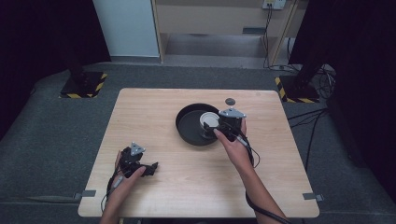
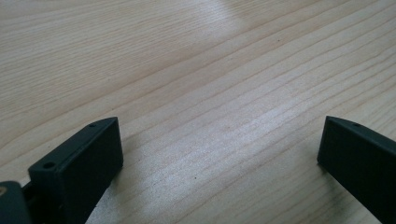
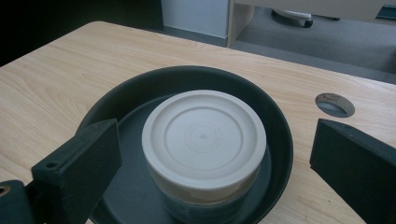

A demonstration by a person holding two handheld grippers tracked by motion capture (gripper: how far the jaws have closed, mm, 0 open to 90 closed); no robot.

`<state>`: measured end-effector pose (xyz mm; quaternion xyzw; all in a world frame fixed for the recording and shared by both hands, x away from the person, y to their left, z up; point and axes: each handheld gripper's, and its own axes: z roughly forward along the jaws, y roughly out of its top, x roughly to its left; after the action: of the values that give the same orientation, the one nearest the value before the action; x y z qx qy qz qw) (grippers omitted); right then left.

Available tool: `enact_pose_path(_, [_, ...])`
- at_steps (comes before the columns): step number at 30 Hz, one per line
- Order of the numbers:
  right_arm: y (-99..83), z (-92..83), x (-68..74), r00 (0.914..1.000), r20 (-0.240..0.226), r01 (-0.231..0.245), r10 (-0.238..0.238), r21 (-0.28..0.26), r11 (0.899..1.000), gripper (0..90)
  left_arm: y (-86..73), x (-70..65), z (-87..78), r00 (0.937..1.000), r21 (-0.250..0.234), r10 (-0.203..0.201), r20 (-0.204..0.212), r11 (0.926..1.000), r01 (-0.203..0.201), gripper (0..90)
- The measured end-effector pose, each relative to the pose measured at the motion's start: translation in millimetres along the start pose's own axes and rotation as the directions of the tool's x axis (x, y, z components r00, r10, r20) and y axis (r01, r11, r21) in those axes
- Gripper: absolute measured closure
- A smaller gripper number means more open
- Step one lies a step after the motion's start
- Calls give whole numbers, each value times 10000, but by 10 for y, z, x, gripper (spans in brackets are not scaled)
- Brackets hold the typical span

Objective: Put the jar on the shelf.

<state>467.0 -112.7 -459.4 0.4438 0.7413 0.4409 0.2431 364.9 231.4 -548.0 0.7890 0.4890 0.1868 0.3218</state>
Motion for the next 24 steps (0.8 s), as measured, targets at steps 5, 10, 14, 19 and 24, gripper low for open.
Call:
enact_pose_path(5, [-6, -27, -10, 9999, -13, -104, 104, -51, 9999, 22, 0, 0, 0, 10000, 2, 0, -2, 10000, 0, 0])
enact_pose_path(10, [-19, -52, -13, 9999, -34, -101, 101, -27, 9999, 22, 0, 0, 0, 10000, 0, -3, -1, 10000, 3, 0])
enact_pose_path(14, [-29, -82, -23, 10000, -71, -66, 65, -52, 10000, 22, 0, 0, 0, 10000, -1, -3, -1, 10000, 3, 0])
enact_pose_path(19, [-46, -97, -37, 10000, -53, -58, 58, -34, 10000, 23, 0, -1, 1, 10000, -3, -6, -2, 10000, 6, 0])
enact_pose_path(24, [-54, -126, -58, 9999, -60, -146, 146, -48, 9999, 22, 0, 0, 1, 10000, 0, -4, -1, 10000, 4, 0])
